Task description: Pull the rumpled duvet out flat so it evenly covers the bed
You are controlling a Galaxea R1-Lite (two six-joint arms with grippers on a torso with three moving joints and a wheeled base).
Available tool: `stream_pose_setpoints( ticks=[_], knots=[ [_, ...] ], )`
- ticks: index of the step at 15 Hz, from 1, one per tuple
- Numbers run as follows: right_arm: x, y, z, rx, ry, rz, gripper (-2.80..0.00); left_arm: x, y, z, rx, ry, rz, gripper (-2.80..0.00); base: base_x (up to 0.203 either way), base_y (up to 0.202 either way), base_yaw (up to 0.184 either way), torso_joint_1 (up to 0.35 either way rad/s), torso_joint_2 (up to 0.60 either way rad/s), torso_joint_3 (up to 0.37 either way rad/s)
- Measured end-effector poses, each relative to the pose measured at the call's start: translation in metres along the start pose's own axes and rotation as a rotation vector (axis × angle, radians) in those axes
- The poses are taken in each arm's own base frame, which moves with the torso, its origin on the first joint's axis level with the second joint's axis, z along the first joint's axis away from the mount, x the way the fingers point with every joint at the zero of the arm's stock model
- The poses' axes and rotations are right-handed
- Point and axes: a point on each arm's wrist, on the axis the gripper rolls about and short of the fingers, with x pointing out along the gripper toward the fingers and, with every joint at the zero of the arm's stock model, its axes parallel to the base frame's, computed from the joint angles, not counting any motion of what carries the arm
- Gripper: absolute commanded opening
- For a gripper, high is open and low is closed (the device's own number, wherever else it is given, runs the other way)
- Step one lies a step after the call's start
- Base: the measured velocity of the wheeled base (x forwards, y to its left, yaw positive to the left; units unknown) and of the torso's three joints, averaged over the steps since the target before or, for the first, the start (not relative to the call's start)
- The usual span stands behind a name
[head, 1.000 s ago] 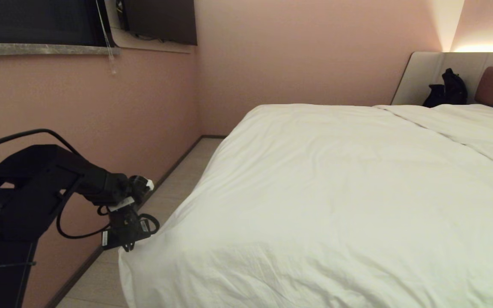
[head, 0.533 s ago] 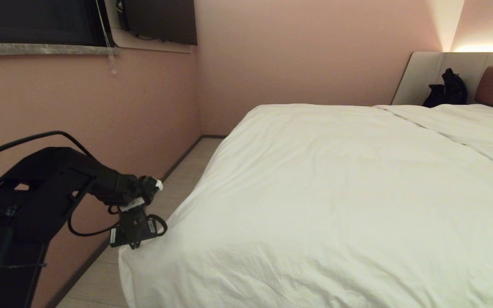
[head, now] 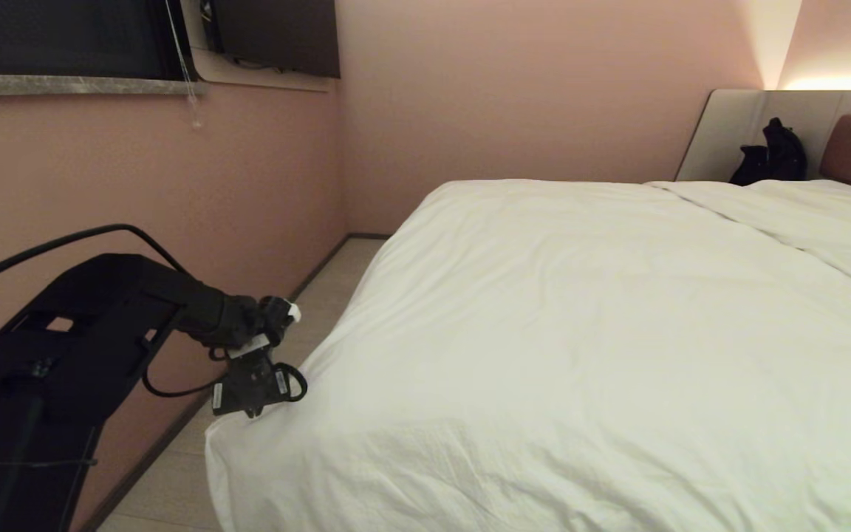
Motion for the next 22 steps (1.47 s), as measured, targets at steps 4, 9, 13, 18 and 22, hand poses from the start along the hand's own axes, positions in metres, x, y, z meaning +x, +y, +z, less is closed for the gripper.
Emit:
stream_pose_setpoints(
  ticks=[4,9,13,18,22],
  knots=[
    [0.000,0.000,0.000,0.000,0.000,0.000,-2.80,0.001,-0.009,0.003,0.006,-0.019,-0.015,-2.80,0.000,0.000,0.000,0.000,0.00,0.000],
    [0.000,0.000,0.000,0.000,0.000,0.000,-2.80,-0.020,-0.011,0.012,-0.014,-0.059,-0.065,-2.80,0.000,0.000,0.000,0.000,0.00,0.000],
    [0.000,0.000,0.000,0.000,0.000,0.000,-2.80,-0.060,0.001,0.012,-0.026,-0.093,-0.122,-2.80,0.000,0.000,0.000,0.000,0.00,0.000],
    [0.000,0.000,0.000,0.000,0.000,0.000,-2.80,-0.154,0.039,-0.003,-0.054,-0.201,-0.236,-2.80,0.000,0.000,0.000,0.000,0.00,0.000],
    [0.000,0.000,0.000,0.000,0.000,0.000,-2.80,-0.216,0.077,-0.032,-0.073,-0.289,-0.305,-2.80,0.000,0.000,0.000,0.000,0.00,0.000]
  ],
)
